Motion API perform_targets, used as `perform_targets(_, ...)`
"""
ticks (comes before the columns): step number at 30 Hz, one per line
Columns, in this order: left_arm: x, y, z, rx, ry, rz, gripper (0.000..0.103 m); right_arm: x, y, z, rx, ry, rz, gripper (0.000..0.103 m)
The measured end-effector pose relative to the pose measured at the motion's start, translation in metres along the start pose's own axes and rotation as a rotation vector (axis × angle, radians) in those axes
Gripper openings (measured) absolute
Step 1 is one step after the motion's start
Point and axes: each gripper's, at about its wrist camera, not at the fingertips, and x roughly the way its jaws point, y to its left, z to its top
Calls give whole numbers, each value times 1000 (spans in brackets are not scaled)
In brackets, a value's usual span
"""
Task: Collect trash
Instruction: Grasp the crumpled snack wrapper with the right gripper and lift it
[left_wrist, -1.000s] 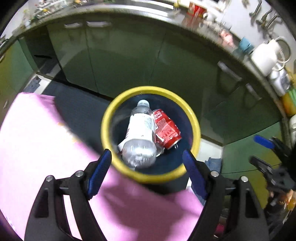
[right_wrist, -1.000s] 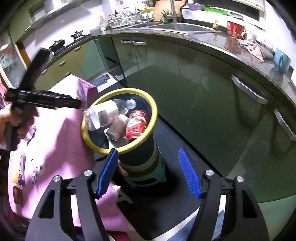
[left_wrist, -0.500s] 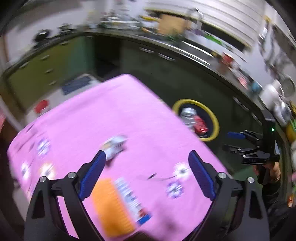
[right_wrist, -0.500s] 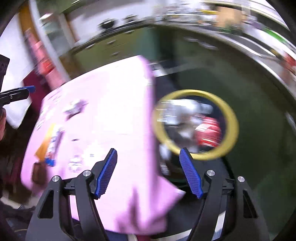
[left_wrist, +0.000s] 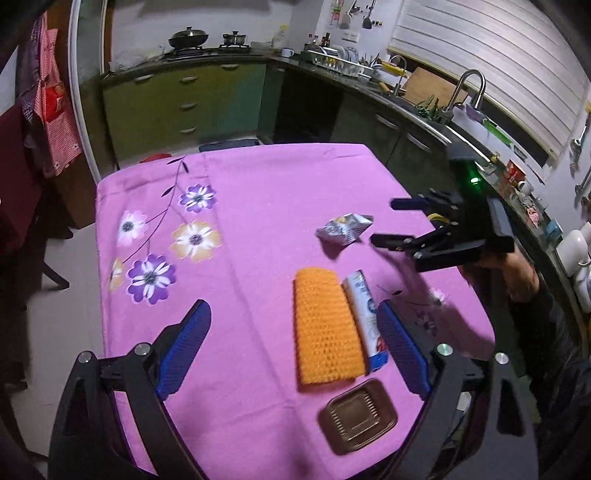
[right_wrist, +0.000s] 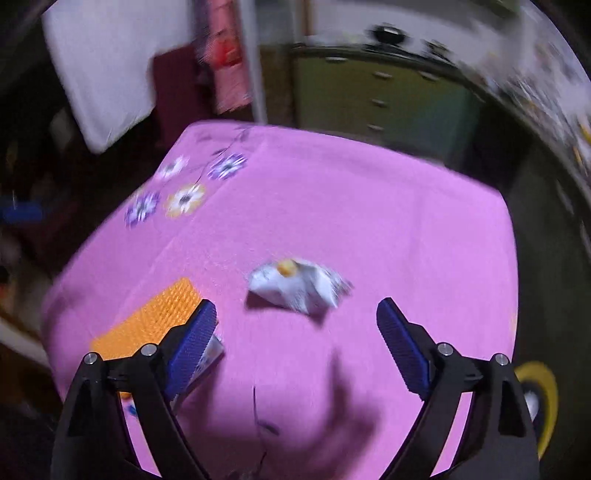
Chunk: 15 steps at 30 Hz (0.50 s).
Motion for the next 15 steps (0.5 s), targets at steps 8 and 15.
perform_targets(8,9,16,-4,-29,26,-8,87,51,5,21,-256,186,-4,88)
perform_targets(15,19,19,-3,-38,47,-8,87,79,-4,33,-316,266,51,83)
